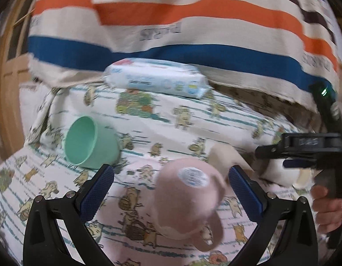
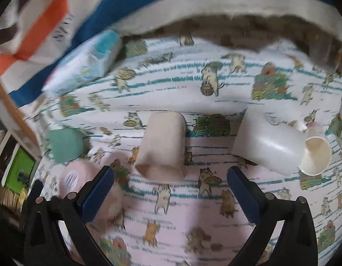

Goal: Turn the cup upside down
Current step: 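Reach the right gripper to the beige square cup and close on it, then lift the beige square cup with the right gripper toward the left gripper, then close the left gripper on the beige cup while the right gripper opens and releases it, then rotate the beige cup in the left gripper so its opening faces down, then lower the beige cup onto the table with the left gripper and open it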

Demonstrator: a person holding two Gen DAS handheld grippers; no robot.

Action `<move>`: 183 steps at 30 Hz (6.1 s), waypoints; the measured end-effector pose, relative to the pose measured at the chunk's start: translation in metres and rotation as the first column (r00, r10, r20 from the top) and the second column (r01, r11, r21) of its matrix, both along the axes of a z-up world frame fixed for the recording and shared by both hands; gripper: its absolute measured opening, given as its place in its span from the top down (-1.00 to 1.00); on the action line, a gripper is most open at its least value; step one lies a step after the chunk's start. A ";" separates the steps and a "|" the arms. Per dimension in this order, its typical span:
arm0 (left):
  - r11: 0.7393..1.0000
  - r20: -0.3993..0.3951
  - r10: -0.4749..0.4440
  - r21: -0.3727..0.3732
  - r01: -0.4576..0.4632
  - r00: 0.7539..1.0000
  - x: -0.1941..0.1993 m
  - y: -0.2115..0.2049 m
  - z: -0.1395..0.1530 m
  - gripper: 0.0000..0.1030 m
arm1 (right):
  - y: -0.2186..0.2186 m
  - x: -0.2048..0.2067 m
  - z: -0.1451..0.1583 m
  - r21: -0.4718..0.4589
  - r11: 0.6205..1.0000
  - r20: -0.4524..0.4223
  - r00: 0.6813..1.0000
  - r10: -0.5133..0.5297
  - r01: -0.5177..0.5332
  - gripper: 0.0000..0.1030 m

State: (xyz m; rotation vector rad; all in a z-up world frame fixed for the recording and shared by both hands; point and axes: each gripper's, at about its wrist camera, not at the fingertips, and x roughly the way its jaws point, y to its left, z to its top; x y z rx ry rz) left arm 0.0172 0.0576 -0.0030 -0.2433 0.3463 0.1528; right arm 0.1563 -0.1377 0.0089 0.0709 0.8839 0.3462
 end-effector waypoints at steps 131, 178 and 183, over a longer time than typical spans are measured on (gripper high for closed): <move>0.977 -0.745 -0.117 -0.206 -0.059 0.657 0.135 -0.149 -0.037 -0.34 | -0.154 -0.086 -0.012 -0.010 0.970 0.516 0.832 -0.202 0.241 -0.80; 0.924 -0.327 -0.239 0.212 0.318 0.914 0.073 -0.203 0.008 -0.28 | -0.172 -0.080 -0.013 0.007 0.935 0.480 0.819 -0.314 0.354 -0.80; 0.911 -0.326 -0.249 0.240 0.335 0.912 0.070 -0.205 0.004 -0.36 | -0.173 -0.079 -0.013 0.006 0.934 0.479 0.819 -0.316 0.357 -0.80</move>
